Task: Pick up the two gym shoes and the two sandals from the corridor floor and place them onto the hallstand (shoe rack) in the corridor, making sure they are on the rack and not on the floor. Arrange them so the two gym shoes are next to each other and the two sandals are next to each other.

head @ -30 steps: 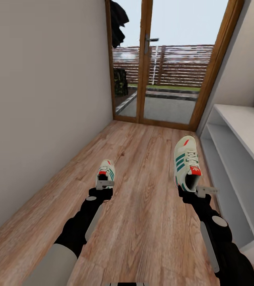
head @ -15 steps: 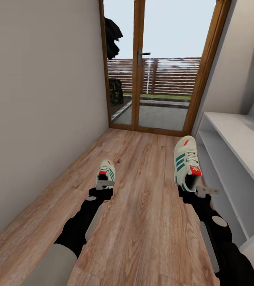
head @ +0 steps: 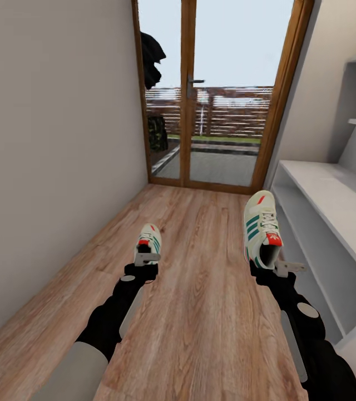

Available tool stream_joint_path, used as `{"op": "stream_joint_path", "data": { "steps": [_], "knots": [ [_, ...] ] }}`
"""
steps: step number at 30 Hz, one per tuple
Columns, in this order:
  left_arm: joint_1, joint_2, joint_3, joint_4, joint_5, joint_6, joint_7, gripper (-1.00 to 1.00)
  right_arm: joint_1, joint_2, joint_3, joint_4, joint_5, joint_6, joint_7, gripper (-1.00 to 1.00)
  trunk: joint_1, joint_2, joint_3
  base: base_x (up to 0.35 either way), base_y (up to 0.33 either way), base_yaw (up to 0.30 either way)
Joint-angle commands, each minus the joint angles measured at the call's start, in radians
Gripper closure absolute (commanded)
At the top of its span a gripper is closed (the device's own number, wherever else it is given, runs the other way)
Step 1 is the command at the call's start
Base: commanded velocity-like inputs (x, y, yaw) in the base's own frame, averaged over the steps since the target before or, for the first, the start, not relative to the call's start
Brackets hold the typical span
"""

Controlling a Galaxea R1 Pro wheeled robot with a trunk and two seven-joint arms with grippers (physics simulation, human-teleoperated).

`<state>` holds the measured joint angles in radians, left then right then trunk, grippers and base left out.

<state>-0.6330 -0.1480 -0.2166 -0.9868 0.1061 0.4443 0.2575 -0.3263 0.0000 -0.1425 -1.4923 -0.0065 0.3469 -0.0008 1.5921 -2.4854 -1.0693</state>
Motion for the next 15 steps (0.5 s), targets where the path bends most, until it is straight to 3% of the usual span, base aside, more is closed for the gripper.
{"op": "stream_joint_path", "data": {
  "steps": [1,15],
  "knots": [
    [-0.001,0.001,-0.003,-0.001,0.01,0.003,0.009,1.0,0.0,0.0,0.0,-0.002,0.0,0.006,-0.001,1.0,0.0,0.0,-0.001,0.205,0.219,-0.014],
    [-0.001,0.001,-0.003,-0.001,0.012,0.004,0.008,1.0,0.0,0.0,0.0,-0.002,-0.001,0.006,-0.001,1.0,0.0,0.0,0.014,0.168,0.303,-0.204]
  ]
}}
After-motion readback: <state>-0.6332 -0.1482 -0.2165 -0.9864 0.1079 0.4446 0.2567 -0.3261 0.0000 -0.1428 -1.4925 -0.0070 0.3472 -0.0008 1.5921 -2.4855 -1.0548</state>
